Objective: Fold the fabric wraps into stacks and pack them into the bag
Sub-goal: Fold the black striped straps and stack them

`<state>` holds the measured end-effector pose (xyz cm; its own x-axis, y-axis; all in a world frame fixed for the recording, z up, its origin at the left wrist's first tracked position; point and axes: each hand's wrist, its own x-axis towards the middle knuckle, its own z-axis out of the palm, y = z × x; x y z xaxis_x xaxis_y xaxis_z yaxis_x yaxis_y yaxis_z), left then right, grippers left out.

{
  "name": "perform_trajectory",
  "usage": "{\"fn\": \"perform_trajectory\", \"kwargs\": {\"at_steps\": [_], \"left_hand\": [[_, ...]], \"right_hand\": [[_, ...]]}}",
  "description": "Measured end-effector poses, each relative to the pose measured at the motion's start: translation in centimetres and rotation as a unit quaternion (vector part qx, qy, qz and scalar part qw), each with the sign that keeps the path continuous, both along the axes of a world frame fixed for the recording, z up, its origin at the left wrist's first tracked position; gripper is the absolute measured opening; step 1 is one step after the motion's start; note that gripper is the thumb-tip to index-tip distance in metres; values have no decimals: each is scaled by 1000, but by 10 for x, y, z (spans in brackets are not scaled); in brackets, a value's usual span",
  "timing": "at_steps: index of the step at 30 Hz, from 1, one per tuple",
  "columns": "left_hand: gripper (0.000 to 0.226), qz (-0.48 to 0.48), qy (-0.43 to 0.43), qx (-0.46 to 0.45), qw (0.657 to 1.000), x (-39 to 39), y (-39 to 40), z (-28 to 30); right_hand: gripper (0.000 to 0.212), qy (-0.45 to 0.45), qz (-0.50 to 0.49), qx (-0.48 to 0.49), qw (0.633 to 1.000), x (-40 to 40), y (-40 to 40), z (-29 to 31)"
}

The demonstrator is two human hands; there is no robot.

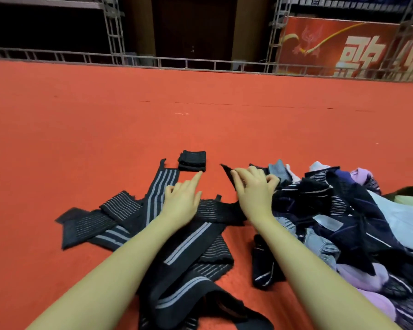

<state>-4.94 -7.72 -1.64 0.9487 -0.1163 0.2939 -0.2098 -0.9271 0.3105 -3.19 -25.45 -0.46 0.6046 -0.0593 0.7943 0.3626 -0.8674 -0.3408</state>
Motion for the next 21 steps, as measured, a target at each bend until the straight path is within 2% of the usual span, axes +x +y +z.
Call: {"fn": "perform_trajectory", "kwargs": {"at_steps": [4, 7, 13, 17, 20, 21], "left_hand": [[39, 37, -34, 5, 999, 2, 39, 5], [33, 58, 0, 35, 998, 0, 67, -6], [39, 12, 86, 114, 990, -6, 95, -36], [38, 13, 87, 111, 990, -7, 99, -42], [37, 9, 104, 98, 990, -6, 103, -42], [37, 9, 108, 87, 990, -5, 104, -42]], "right_hand": [[28, -31, 37, -71, 996, 0, 47, -10], [29, -18, 54, -86, 995, 4, 80, -18], [37, 103, 108, -164, 975, 7, 115, -52], [41, 178, 143, -203, 952, 2, 118, -62], [61, 229, 163, -256, 925, -1, 121, -57], [61, 246, 172, -255, 919, -2, 119, -55]]}}
